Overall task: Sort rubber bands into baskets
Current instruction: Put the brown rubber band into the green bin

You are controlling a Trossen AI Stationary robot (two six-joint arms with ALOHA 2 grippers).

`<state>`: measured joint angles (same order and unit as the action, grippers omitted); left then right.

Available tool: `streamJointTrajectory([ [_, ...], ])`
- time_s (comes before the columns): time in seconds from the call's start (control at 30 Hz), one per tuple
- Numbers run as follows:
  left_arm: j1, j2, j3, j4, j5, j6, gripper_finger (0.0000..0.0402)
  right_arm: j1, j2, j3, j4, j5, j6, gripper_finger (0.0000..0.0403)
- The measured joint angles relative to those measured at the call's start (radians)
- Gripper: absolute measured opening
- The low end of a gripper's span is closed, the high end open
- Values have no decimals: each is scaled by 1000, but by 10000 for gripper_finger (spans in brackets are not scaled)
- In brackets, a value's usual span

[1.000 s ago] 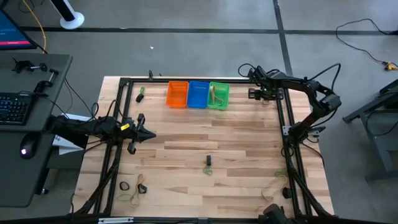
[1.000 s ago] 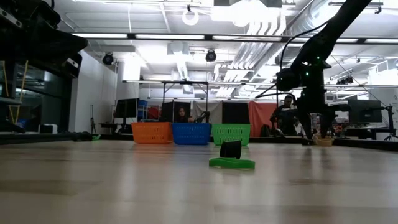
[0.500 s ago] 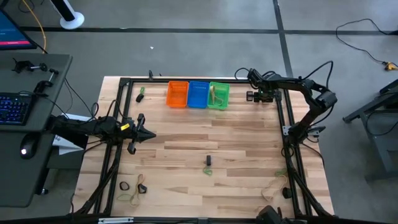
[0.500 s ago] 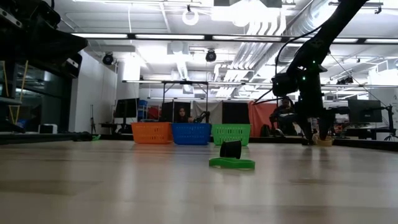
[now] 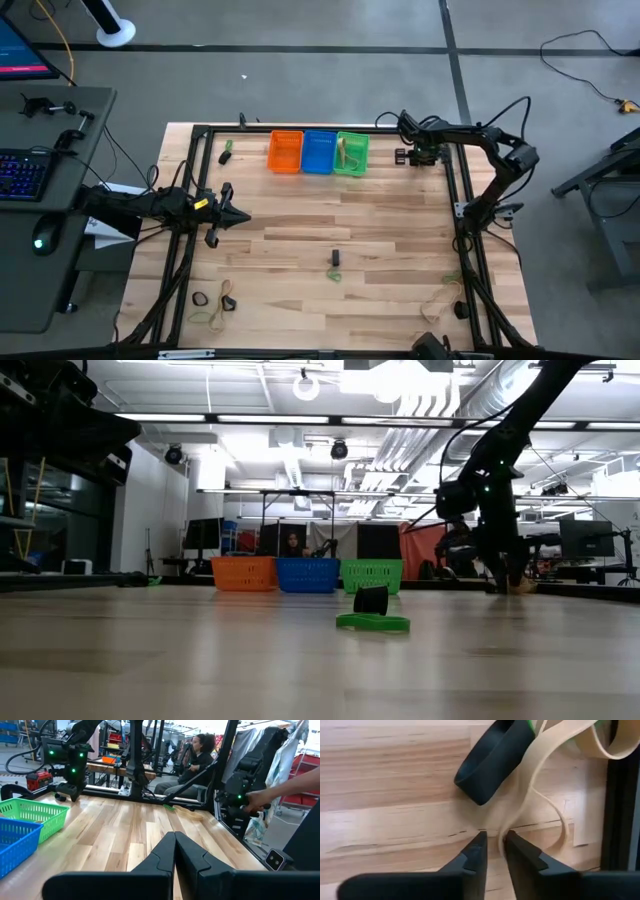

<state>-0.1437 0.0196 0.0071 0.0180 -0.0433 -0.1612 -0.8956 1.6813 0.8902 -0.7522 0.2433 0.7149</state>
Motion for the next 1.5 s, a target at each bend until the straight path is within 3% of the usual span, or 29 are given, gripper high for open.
streamJointTrajectory([
  [0.13,0,0,0,0,0,0,1,18,12,1,0,1,-21,10],
  [0.27,0,0,0,0,0,0,1,56,-26,-2,-21,-48,-47,3],
  [0.57,0,0,0,0,0,0,1,188,-377,-2,-63,-69,-90,1],
  [0.7,0,0,0,0,0,0,1,280,-532,-2,29,-118,-29,0],
  [0.83,0,0,0,0,0,0,1,401,-594,-2,248,-171,34,0],
  [1.07,0,0,0,0,0,0,1,499,-550,-1,654,-187,72,0],
  [1.27,0,0,0,0,0,0,1,454,-440,0,654,-171,64,0],
  [1.5,0,0,0,0,0,0,1,418,-233,0,780,-269,63,0],
])
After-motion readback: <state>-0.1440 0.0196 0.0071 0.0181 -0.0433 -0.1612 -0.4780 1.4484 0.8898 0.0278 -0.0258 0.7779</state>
